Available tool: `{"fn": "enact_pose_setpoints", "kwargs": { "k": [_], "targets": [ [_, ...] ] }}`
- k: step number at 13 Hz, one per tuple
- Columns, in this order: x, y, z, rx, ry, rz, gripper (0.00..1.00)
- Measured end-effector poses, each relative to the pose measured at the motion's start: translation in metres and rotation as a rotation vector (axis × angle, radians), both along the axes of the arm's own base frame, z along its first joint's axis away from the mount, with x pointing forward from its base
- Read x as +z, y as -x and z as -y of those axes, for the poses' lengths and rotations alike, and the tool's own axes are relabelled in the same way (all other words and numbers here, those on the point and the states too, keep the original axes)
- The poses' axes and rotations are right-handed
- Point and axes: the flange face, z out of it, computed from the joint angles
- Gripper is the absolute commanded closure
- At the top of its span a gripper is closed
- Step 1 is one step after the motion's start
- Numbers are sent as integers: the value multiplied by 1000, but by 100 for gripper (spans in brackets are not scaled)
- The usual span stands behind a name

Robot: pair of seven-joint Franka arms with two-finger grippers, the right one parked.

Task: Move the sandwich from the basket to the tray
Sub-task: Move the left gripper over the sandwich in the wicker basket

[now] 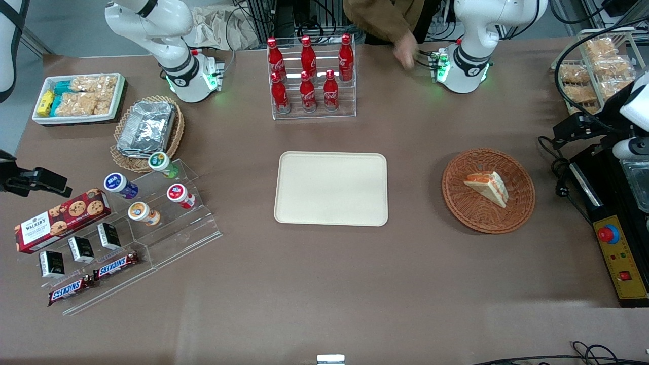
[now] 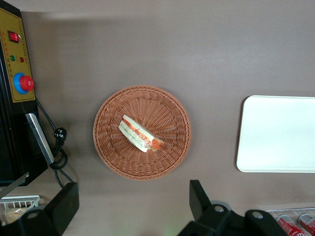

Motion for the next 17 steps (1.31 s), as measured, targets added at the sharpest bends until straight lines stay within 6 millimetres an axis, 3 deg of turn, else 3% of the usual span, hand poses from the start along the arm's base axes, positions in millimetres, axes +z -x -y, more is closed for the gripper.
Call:
{"fn": "enact_pose_setpoints", "kwargs": {
  "k": [4,7,11,15,17],
  "targets": [
    [-4,-2,-1,109,-5,-14,0],
    [-23,-1,-1,415,-35,-89,0],
    [-84,6,-9,635,-102,-135,0],
    [-175,41,-12,825,-71,-63,0],
    [-212,53,-11,884,-54,-31,0]
  ]
}}
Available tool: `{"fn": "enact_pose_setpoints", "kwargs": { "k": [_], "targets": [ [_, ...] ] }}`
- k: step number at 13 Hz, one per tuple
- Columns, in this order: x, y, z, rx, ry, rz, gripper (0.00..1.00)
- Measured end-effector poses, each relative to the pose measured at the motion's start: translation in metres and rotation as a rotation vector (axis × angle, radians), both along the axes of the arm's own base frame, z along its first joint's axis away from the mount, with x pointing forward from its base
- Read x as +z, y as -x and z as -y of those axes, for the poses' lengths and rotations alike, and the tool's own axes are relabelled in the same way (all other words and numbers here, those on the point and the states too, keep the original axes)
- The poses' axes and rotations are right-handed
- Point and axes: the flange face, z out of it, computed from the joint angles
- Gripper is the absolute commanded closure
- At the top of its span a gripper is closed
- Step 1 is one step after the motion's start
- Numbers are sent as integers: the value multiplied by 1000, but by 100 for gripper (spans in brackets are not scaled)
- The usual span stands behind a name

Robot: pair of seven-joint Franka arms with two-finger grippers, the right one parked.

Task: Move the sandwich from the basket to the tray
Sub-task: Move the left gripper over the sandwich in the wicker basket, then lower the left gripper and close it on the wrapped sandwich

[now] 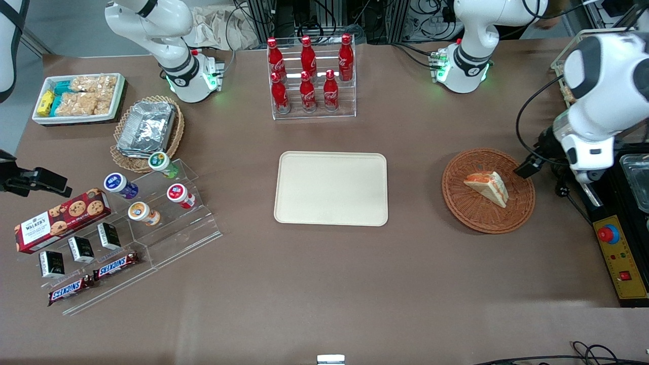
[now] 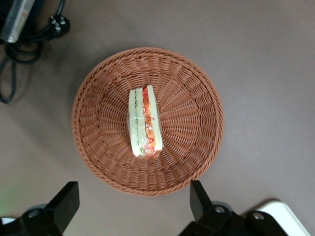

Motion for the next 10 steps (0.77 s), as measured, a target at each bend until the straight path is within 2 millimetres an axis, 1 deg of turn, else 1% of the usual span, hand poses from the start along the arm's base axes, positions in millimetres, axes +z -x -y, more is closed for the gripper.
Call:
{"fn": "enact_pose_setpoints", "kwargs": {
  "k": [3,6,10],
  "targets": [
    [-42,12,1,54,0,42,0],
    [-92,27,2,78,1,91,0],
    [-159,40,2,95,-9,140,0]
  ]
}}
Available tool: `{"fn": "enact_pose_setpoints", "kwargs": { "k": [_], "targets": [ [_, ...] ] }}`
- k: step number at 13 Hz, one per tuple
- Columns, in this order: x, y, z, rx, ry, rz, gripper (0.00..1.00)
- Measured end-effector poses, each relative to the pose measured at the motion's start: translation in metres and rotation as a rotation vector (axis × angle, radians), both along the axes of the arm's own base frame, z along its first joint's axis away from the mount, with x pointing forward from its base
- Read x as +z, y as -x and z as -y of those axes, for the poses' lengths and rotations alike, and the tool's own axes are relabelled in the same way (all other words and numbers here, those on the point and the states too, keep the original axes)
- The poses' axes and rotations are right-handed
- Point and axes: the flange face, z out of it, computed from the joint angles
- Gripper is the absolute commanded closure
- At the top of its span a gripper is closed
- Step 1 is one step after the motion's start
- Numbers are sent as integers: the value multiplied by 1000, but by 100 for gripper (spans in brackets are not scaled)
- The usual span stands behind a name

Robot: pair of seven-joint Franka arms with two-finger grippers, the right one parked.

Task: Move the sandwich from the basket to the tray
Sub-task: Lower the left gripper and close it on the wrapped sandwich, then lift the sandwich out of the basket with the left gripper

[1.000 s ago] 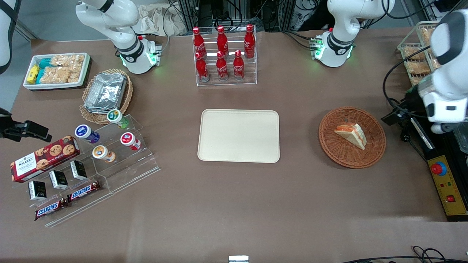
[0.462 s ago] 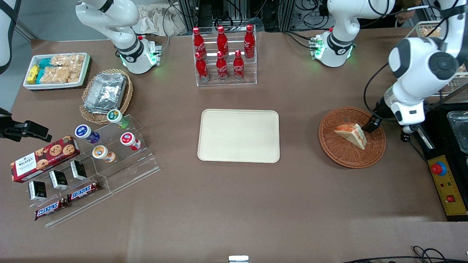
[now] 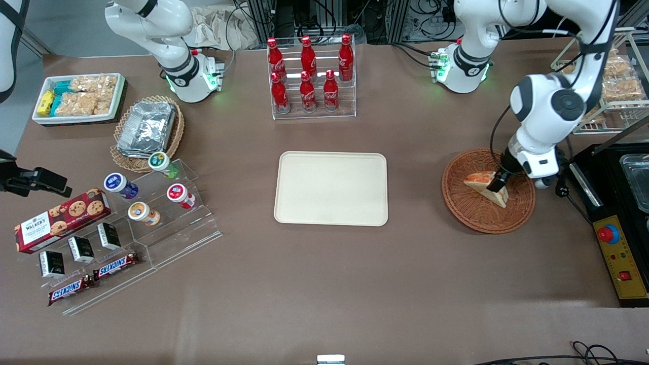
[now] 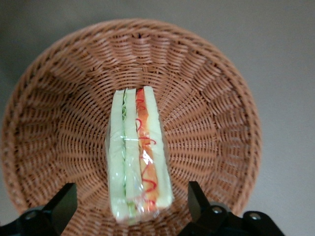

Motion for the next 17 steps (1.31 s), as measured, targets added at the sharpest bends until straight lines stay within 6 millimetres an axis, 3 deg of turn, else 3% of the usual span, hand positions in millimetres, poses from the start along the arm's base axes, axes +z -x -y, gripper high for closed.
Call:
{"fn": "enact_pose_setpoints", "kwargs": {
  "k": [1,2,3,4,9,12,14,17],
  "targets": [
    [-14,3,0,0,-4,1,0],
    [-23,4,0,0,-7,1,18],
    [-29,3,0,-1,-9,1,79],
    [-32,3,0,-1,-10,0,100],
    [-31,1,1,-4,-10,8,100],
    [-15,-9,8,-17,-8,0,100],
    [23,-27,23,-44,-6,-48,100],
    [122,-58,51,-94,-13,-134,100]
  ]
}}
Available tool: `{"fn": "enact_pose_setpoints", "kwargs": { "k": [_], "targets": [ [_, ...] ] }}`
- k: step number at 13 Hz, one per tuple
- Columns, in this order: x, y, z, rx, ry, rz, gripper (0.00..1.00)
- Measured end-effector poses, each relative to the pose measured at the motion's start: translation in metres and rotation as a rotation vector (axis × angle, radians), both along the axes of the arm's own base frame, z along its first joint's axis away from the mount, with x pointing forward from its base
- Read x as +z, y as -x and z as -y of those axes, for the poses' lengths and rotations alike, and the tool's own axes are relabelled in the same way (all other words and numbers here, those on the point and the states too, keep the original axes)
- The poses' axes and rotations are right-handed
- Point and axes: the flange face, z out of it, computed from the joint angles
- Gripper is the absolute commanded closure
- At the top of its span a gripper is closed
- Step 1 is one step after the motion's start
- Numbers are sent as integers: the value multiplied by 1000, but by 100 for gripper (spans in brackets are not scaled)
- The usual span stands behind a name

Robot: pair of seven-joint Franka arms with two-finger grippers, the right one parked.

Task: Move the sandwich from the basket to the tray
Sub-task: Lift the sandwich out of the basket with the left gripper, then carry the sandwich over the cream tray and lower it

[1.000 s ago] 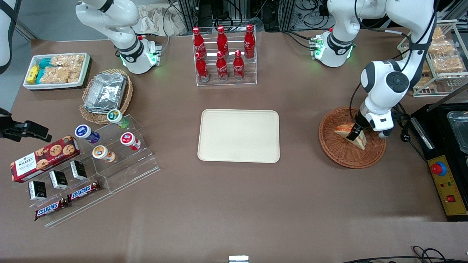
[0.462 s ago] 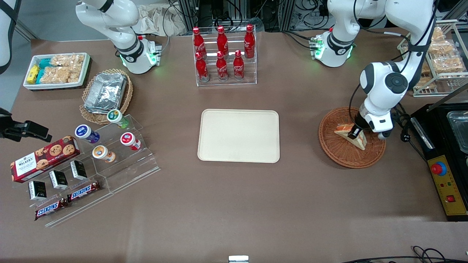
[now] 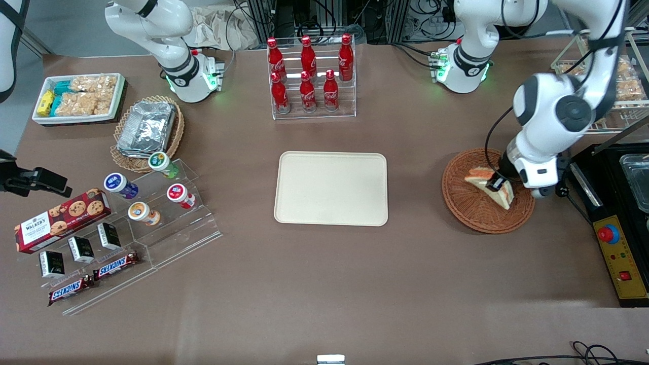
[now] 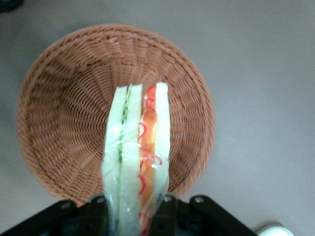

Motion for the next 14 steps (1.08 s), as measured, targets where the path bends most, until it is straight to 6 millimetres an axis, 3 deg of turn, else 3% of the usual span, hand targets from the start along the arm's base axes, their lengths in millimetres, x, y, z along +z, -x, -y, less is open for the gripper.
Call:
{"fn": "enact_pose_setpoints", "kwargs": {
  "k": [3,4,6,8,10,12,14],
  "targets": [
    [125,-19,27,-95,-7,-21,100],
    [155,-20,36,-136,-5,-4,100],
    [193,-17,68,-237,-2,51,100],
    [205,-5,120,-419,-34,77,100],
    [198,13,173,-566,-50,68,100],
    [178,24,211,-689,-45,48,100],
    [135,28,245,-765,-23,74,100]
  ]
}}
